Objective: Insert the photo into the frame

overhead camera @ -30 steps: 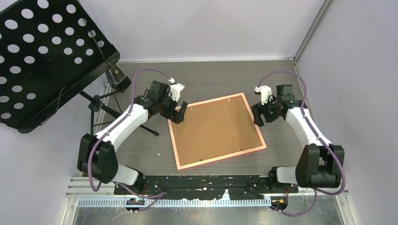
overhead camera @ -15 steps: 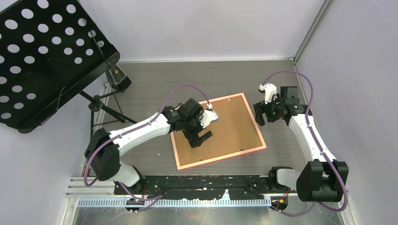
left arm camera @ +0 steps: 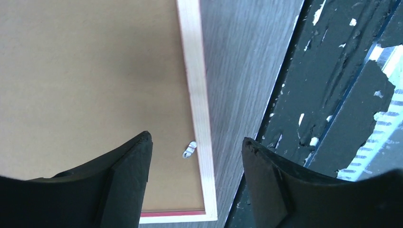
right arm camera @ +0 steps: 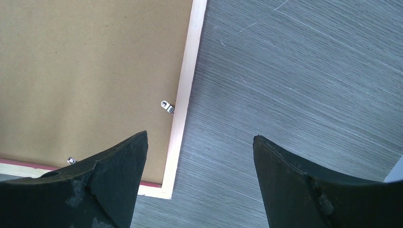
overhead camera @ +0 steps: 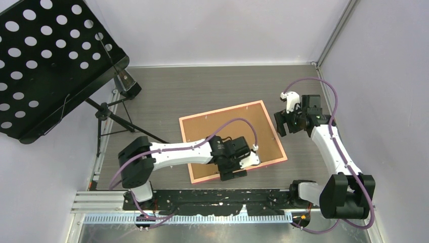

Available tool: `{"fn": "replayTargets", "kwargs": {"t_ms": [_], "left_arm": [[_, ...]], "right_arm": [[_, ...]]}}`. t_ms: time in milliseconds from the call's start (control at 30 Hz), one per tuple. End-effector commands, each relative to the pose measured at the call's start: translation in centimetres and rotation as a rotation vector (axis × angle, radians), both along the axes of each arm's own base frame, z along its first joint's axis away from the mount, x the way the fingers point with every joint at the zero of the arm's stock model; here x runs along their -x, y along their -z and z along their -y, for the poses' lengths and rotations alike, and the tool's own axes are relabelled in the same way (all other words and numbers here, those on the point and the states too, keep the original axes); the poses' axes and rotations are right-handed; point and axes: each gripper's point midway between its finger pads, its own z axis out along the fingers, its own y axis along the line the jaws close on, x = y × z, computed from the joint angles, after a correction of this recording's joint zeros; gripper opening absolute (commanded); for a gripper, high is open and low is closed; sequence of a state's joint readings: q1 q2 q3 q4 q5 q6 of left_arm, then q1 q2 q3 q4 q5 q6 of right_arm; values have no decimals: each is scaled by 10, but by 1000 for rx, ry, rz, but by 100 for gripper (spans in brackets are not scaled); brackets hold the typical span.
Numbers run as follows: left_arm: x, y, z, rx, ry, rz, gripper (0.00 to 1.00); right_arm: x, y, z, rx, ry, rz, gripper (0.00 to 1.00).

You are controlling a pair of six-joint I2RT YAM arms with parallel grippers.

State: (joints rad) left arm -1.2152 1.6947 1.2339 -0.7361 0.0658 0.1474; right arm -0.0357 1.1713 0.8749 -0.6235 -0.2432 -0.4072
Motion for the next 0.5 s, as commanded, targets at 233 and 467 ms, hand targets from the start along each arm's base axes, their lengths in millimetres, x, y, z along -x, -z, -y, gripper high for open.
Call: {"fn": "replayTargets", "kwargs": {"t_ms": [233,467], "left_arm": [[7,17,26,-52,-5,119,62],[9,32,24,-86,0,109,56]], "right_arm": [[-6,-4,9,10,42,38,87],[-3,-4,13,12,49,39,86]]}}
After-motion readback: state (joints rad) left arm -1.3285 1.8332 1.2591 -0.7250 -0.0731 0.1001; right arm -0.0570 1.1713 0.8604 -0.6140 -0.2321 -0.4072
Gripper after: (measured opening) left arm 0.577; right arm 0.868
